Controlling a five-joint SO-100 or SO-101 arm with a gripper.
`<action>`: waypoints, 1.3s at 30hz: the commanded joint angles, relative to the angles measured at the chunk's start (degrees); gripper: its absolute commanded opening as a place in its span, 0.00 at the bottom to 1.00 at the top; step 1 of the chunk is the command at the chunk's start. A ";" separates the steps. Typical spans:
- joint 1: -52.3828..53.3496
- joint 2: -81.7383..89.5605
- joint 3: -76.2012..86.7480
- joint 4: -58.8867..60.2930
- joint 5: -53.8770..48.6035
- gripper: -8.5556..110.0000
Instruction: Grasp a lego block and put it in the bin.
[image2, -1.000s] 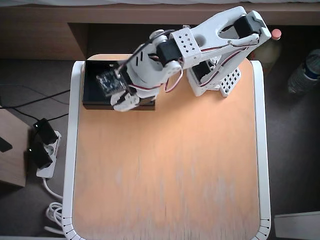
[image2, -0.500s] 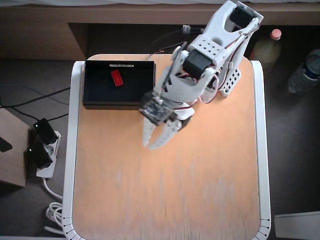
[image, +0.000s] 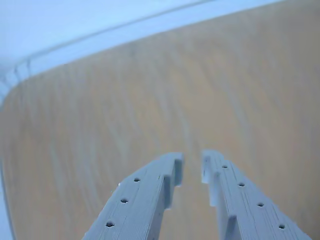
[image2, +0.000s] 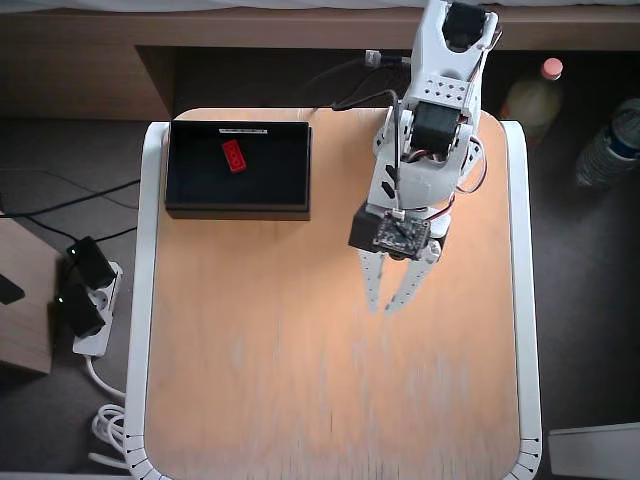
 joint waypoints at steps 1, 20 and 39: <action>-2.37 4.83 2.55 -2.20 0.97 0.07; -5.27 19.69 22.94 -2.20 0.70 0.07; -7.29 24.87 39.46 -2.20 -1.93 0.07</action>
